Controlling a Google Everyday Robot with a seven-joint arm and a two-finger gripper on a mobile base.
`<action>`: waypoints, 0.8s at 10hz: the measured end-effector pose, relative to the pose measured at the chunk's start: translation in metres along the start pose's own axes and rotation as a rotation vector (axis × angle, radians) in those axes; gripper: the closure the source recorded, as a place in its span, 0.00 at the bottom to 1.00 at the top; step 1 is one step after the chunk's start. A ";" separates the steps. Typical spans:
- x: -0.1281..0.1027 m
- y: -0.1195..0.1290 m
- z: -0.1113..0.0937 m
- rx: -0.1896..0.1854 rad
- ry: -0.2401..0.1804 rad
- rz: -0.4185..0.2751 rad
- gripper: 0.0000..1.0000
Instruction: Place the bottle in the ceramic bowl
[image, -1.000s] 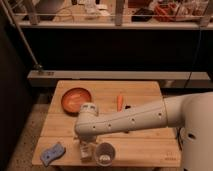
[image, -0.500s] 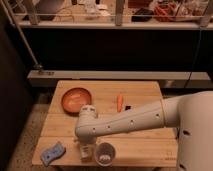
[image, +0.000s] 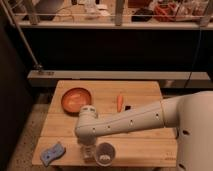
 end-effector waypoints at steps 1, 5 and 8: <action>-0.001 -0.001 0.000 -0.001 -0.003 0.000 0.84; 0.000 0.002 -0.018 -0.005 0.001 0.009 0.91; 0.000 0.002 -0.021 -0.005 0.003 0.006 0.90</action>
